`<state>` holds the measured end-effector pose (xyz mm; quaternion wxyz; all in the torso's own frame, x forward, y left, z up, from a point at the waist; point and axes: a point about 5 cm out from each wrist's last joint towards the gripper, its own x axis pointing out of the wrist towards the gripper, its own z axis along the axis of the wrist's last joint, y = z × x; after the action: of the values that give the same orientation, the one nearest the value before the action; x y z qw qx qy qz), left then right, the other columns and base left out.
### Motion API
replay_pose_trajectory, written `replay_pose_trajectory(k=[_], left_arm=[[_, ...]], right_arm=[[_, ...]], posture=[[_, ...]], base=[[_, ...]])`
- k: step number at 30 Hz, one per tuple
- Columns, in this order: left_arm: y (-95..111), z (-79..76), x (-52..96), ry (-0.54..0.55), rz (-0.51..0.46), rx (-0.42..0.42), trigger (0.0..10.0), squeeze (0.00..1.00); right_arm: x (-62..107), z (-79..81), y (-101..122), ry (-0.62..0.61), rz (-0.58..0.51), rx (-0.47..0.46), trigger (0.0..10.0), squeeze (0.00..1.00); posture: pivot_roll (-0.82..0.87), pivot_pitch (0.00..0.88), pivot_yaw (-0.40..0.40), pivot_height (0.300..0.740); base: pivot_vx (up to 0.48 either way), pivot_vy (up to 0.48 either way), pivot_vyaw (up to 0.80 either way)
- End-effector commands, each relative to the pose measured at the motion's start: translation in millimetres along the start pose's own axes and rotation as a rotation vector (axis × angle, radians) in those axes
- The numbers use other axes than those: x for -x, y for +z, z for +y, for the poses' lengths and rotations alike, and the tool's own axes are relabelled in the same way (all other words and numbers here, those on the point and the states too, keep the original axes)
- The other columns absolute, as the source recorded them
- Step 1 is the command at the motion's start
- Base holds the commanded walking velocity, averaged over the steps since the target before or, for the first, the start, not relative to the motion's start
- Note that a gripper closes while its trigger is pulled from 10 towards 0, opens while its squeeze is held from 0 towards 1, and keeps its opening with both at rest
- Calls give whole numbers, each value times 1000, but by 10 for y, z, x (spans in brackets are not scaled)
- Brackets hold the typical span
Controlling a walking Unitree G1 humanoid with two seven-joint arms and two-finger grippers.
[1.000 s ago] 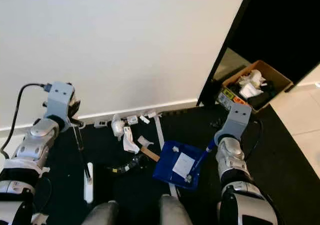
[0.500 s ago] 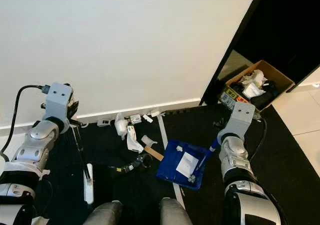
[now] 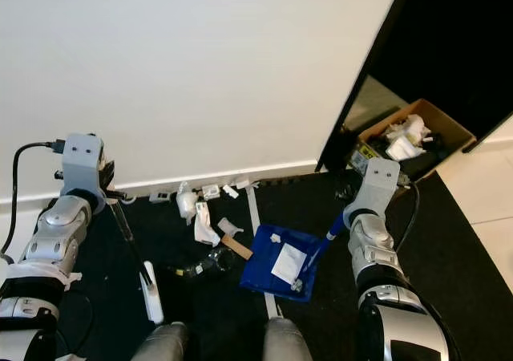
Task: Sweep floor
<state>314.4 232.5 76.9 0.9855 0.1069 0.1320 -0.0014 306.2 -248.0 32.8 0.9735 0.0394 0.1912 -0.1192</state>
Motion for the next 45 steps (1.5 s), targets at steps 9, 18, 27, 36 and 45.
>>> replay_pose_trajectory(k=[9, 18, 27, 36, 45], left_arm=[[-35, 139, 56, 45, -16, -34, 10000, 0], [0, 121, 56, 29, -53, -35, 10000, 0], [-46, 29, 59, -104, -89, -61, 10000, 0], [31, 72, -37, -99, -90, -71, 10000, 0], [29, 75, -54, -47, -102, -31, 10000, 0]], right_arm=[[-66, 102, 273, 99, -75, 122, 10000, 0], [-101, 71, 475, 115, -127, 163, 10000, 0], [-99, -47, 514, 98, -141, 166, 10000, 0], [-94, 19, 422, 116, -117, 129, 10000, 0], [-77, 85, 332, 127, -106, 117, 10000, 0]], posture=[[59, 31, 6, 740], [56, 20, 0, 740], [45, 18, -1, 740], [39, 35, 6, 740], [42, 39, 6, 740]], base=[[0, 0, 0], [0, 0, 0], [0, 0, 0], [0, 0, 0], [157, 0, 0]])
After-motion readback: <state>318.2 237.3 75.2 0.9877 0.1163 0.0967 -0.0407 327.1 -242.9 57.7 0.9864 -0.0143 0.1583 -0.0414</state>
